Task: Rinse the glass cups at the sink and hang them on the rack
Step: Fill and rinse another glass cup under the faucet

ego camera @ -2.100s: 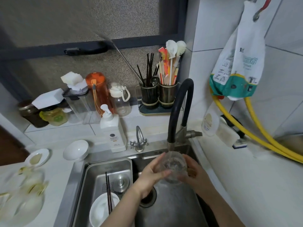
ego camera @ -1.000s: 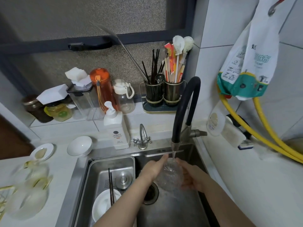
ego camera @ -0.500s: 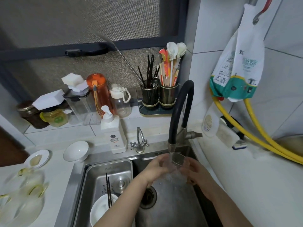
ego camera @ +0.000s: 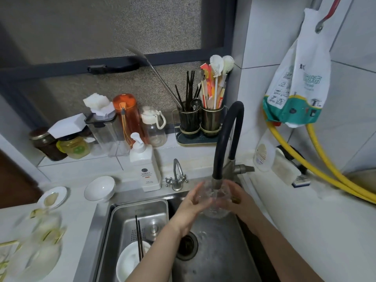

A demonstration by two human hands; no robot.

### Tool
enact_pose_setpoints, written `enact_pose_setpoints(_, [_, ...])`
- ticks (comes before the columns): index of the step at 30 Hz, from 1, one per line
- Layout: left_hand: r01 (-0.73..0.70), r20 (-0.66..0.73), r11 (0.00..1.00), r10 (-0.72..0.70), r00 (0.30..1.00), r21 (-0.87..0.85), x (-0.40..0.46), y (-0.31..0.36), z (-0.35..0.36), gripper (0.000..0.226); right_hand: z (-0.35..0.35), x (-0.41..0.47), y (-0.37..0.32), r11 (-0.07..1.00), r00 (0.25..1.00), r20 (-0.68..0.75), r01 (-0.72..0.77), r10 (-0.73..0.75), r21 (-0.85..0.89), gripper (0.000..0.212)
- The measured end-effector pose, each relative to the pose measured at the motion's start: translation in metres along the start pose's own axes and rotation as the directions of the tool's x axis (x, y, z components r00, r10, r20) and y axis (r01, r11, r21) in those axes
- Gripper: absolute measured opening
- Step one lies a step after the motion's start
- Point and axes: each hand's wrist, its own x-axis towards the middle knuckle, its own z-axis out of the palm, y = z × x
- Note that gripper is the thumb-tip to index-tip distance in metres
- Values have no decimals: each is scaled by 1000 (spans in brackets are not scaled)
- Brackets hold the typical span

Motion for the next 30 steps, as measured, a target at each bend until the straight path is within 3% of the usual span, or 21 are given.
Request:
enact_pose_setpoints(4, [16,21,996,-18,1000,85,-5,-8,4,64,-1,-26,21,995,999,-32,-4,8,100,47])
enact_pose_setpoints(8, [46,-11,990,-45,999,134,-22,-2,-23,56,26,-27,32,985,1000,6,-18,17,172,55])
enact_pose_setpoints(13, [-8,-48,997,12,999,73,-10,15,-20,71,24,-10,8,980,1000,-6,23,-22,200,54])
enact_pose_setpoints(17, [0,-8,1000,0,1000,-2,-5,2,1,69,6,-18,6,983,999,-48,25,-16,182,56])
enact_pose_setpoints(21, [16,-26,1000,-16,1000,-17,-13,-8,-16,70,17,-17,16,989,998,-21,-56,59,139,62])
enact_pose_setpoints(25, [101,-113,995,-99,989,17,-10,-5,-18,83,29,-5,8,957,982,-54,-164,182,240,38])
enact_pose_setpoints(28, [199,-104,978,-193,976,58,-9,6,1,51,21,0,8,938,951,-72,-282,302,202,17])
enact_pose_setpoints(30, [263,-68,961,-258,964,87,-9,9,8,44,14,7,12,922,919,-76,-382,386,67,33])
